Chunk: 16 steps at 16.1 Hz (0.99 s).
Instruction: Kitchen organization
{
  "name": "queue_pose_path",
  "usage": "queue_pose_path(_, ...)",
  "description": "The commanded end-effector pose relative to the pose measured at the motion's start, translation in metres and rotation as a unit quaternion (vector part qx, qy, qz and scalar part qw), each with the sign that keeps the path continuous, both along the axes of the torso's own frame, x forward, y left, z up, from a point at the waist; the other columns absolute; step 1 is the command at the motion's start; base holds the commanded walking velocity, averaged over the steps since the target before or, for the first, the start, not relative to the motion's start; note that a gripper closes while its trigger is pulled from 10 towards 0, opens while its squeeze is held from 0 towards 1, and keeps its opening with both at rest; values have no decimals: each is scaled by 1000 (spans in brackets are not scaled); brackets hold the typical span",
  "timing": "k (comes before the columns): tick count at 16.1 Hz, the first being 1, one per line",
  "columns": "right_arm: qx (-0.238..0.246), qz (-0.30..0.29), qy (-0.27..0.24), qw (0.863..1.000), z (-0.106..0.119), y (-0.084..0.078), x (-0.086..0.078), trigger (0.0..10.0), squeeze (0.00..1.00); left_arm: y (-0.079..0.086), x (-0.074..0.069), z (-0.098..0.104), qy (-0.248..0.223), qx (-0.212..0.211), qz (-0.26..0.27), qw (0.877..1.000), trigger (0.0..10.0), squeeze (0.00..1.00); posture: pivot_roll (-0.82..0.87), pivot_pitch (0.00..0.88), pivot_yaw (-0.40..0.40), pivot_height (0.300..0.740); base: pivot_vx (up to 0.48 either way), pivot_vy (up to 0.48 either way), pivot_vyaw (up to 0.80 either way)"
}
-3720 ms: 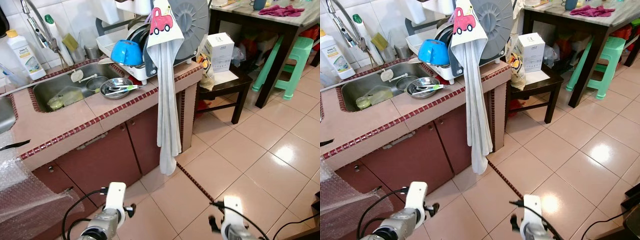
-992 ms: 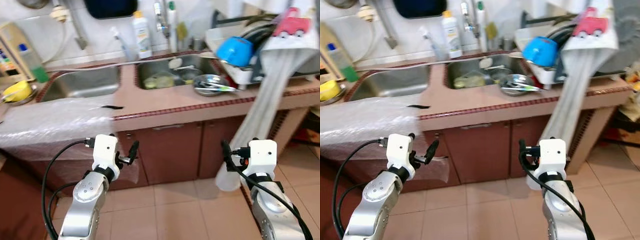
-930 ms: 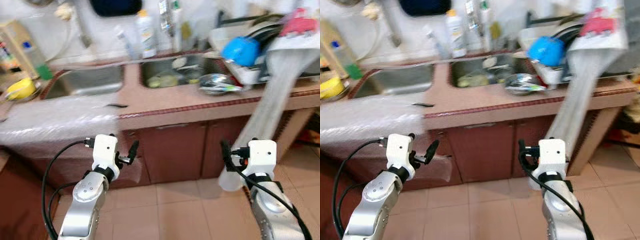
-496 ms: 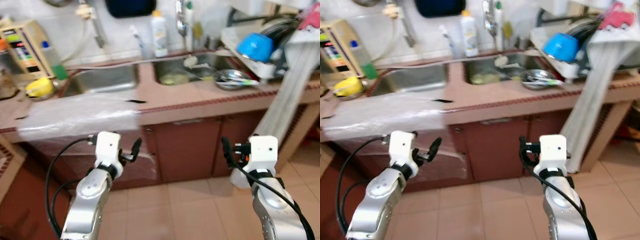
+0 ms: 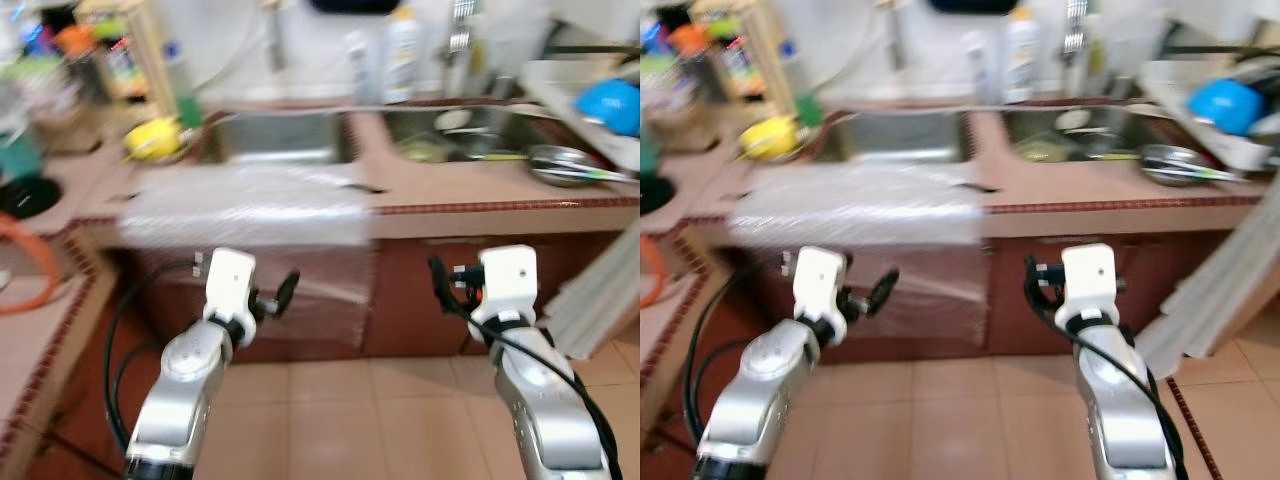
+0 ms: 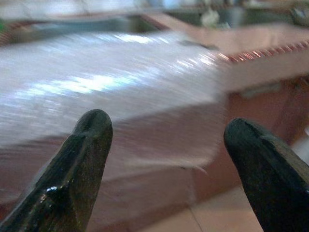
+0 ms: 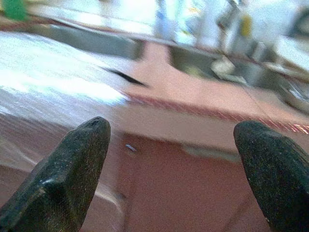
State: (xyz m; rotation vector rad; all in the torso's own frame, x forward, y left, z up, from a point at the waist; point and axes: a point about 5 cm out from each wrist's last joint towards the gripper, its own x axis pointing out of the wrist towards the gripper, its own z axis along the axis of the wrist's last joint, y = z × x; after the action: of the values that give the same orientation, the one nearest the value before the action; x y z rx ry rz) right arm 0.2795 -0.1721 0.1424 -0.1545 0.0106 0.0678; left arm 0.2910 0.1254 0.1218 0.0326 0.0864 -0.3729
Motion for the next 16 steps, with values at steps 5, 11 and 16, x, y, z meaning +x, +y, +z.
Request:
queue_pose_path(5, 6, 13, 12, 1000, -10, 12, 4, 10000, 0, 7, -16, -18, 33, -14, 57, 998, 10000, 0, 46, 0, 18, 740, 0, 206, 0)
queue_pose_path(11, 23, -4, -1, 1000, -11, 12, 5, 10000, 0, 21, -6, 0, -10, -6, 85, 996, 10000, 0, 45, 0, 56, 740, 0, 0, 0)
queue_pose_path(16, 25, -4, -7, 1000, -12, 15, 10, 10000, 0, 13, -3, -2, 2, -32, 85, 996, 10000, 0, 29, 0, 76, 740, 0, -384, 0)
